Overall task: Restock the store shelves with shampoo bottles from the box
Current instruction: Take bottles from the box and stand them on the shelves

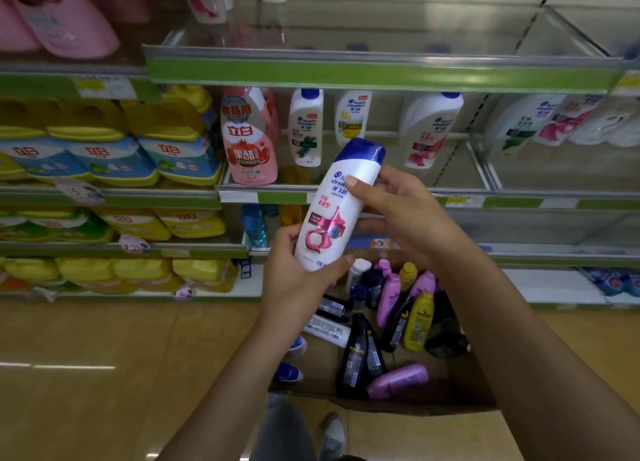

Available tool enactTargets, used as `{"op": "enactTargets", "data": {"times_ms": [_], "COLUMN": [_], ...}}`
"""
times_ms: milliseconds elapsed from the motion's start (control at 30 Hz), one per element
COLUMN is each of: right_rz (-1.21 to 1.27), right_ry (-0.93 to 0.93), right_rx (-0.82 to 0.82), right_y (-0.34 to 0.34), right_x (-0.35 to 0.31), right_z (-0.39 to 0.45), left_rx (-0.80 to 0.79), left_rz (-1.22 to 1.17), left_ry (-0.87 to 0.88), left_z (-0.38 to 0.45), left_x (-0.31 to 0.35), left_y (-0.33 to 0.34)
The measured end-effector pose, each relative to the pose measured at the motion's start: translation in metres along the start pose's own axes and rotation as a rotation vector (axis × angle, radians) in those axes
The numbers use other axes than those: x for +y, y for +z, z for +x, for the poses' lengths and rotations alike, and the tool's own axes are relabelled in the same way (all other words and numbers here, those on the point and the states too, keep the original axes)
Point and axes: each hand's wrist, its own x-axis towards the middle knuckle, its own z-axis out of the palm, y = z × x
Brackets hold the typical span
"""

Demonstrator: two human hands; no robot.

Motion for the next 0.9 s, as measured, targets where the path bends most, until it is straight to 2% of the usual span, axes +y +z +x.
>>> {"op": "enactTargets", "data": {"times_ms": [100,300,567,900], "right_rz": [0.055,0.087,0.083,0.139], "right_ry": [-0.014,-0.068,-0.12,-0.217], "right_rx": [0.007,-0.006,-0.085,-0.009], "right_y": [-0.001,-0.001,0.007,0.025], "right_x": [-0.006,-0.022,-0.039,-0.069], "right_z": [0.0,0.001,0.0,0.021], "left_rx": [-0.048,-0.18,-0.144,-0.16], "left_rz": [-0.026,-0.114,-0.093,-0.112], "left_ry": [0.058,-0.019,0.008,0.021], "left_z": [-0.001,0.007,0.009,0.031], "left_x": [0.007,0.026,0.036,0.07], "left_y": [-0.003,-0.025,-0.034,-0.051]}}
